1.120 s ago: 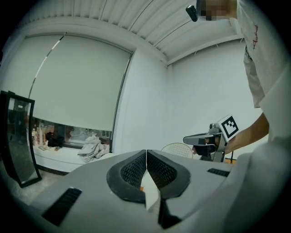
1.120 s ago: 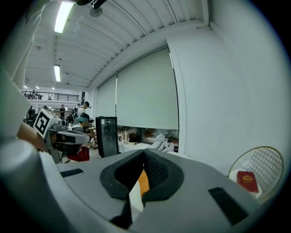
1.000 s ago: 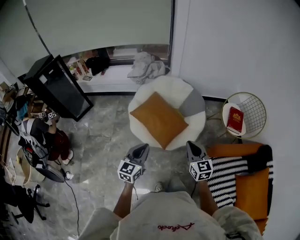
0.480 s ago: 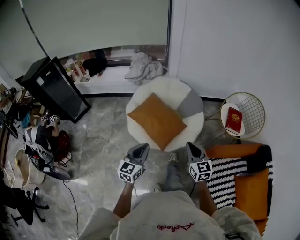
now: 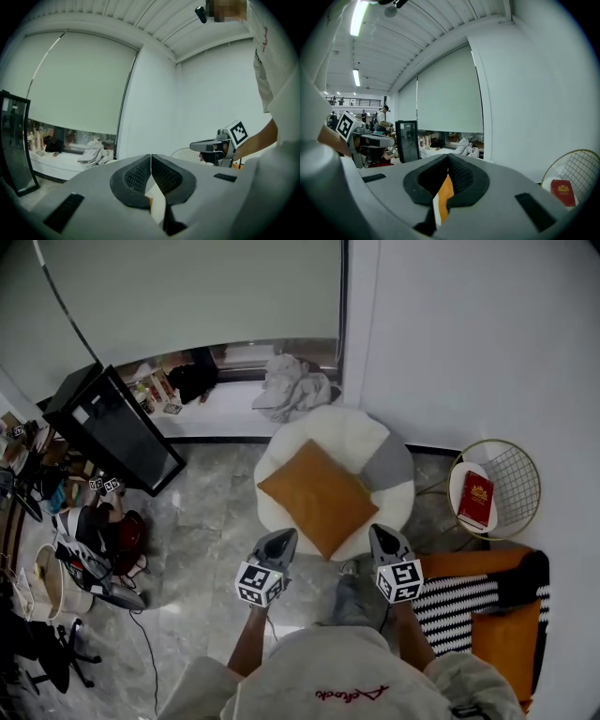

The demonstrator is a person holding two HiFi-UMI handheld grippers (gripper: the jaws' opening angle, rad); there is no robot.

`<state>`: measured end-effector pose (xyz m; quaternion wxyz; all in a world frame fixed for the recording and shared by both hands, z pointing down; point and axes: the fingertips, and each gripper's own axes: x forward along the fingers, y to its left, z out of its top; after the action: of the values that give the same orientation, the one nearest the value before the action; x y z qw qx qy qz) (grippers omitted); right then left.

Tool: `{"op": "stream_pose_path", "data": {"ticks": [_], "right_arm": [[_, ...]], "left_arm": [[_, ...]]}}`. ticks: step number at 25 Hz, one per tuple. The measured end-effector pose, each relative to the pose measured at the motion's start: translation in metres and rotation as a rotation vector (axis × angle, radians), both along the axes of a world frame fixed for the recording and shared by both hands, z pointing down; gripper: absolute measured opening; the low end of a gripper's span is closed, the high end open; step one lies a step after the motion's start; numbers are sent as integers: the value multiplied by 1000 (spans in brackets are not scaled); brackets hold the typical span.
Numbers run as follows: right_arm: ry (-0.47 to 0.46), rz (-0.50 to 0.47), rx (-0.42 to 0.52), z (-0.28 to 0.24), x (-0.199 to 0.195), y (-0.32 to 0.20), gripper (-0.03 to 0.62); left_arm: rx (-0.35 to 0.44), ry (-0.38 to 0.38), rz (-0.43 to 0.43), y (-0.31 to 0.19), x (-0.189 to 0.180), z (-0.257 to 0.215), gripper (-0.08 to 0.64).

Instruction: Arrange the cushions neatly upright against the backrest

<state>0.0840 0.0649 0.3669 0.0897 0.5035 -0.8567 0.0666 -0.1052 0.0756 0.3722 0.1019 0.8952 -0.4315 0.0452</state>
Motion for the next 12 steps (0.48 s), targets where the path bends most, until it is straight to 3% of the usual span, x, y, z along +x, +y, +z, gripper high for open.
{"op": "stream_pose_path", "data": {"ticks": [12], "right_arm": [[-11, -50, -7, -16, 48, -127, 26]], "left_arm": [[-4, -12, -41, -117, 51, -24, 32]]}}
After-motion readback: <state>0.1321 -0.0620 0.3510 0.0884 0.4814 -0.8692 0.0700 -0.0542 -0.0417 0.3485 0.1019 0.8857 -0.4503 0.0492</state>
